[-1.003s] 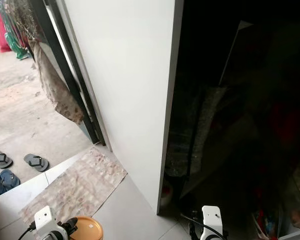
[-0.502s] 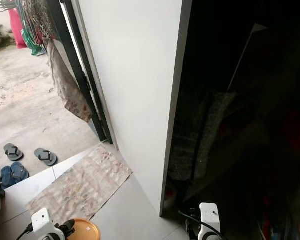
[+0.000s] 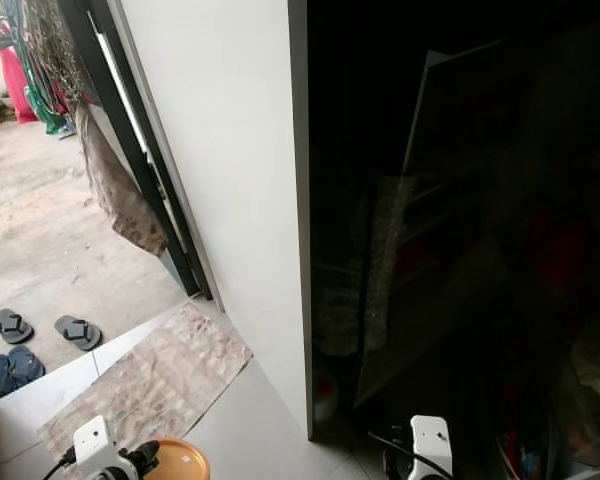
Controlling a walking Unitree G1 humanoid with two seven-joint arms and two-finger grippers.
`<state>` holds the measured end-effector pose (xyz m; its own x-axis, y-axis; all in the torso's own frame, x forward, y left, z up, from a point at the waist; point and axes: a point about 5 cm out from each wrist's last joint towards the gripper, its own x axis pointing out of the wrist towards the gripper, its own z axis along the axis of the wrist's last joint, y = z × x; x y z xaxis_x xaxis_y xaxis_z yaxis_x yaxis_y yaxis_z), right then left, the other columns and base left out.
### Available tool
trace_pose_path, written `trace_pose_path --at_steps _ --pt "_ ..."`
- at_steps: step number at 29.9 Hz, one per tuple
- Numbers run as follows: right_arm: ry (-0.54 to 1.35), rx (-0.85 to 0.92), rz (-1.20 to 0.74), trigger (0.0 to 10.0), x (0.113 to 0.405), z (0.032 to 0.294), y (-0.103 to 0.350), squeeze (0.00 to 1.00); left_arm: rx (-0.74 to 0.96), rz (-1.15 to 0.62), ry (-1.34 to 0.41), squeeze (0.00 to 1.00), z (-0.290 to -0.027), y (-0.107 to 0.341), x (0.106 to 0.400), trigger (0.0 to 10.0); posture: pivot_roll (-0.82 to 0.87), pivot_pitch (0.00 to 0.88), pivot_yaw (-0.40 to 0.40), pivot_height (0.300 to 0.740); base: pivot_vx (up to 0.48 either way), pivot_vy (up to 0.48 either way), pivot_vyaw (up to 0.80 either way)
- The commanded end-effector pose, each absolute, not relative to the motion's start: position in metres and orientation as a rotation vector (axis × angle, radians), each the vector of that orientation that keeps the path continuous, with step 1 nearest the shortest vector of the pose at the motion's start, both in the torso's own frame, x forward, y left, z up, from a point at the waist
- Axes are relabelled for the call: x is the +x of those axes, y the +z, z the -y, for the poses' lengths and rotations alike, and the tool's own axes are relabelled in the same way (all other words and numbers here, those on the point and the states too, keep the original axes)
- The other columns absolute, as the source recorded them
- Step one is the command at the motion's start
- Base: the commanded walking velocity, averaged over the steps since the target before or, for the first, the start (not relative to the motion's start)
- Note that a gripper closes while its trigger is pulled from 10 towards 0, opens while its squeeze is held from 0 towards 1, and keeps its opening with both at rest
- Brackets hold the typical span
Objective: Restocking fridge
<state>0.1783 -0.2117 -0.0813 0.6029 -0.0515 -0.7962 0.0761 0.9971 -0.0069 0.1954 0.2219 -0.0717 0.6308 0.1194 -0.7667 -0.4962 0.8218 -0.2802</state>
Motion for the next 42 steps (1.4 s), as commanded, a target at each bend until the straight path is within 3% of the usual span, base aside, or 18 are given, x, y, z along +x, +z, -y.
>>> trace_pose_path --at_steps 1,17,42 --pt "-0.073 0.020 -0.921 10.0 0.178 0.214 -0.081 0.00 -0.495 -0.891 0.370 0.00 -0.217 -0.080 0.182 10.0 -0.03 0.052 0.017 0.740 0.000 -0.364 0.00" --pt "-0.067 0.019 -0.918 10.0 0.178 0.212 -0.081 0.00 -0.488 -0.895 0.372 0.00 -0.219 -0.081 0.180 10.0 -0.03 0.028 0.022 0.740 0.000 -0.360 0.36" --pt "-0.252 -0.175 -0.963 10.0 0.176 0.242 -0.077 0.00 -0.497 -0.900 0.381 0.00 -0.220 -0.082 0.177 10.0 -0.03 0.056 0.020 0.740 0.000 0.000 0.00"
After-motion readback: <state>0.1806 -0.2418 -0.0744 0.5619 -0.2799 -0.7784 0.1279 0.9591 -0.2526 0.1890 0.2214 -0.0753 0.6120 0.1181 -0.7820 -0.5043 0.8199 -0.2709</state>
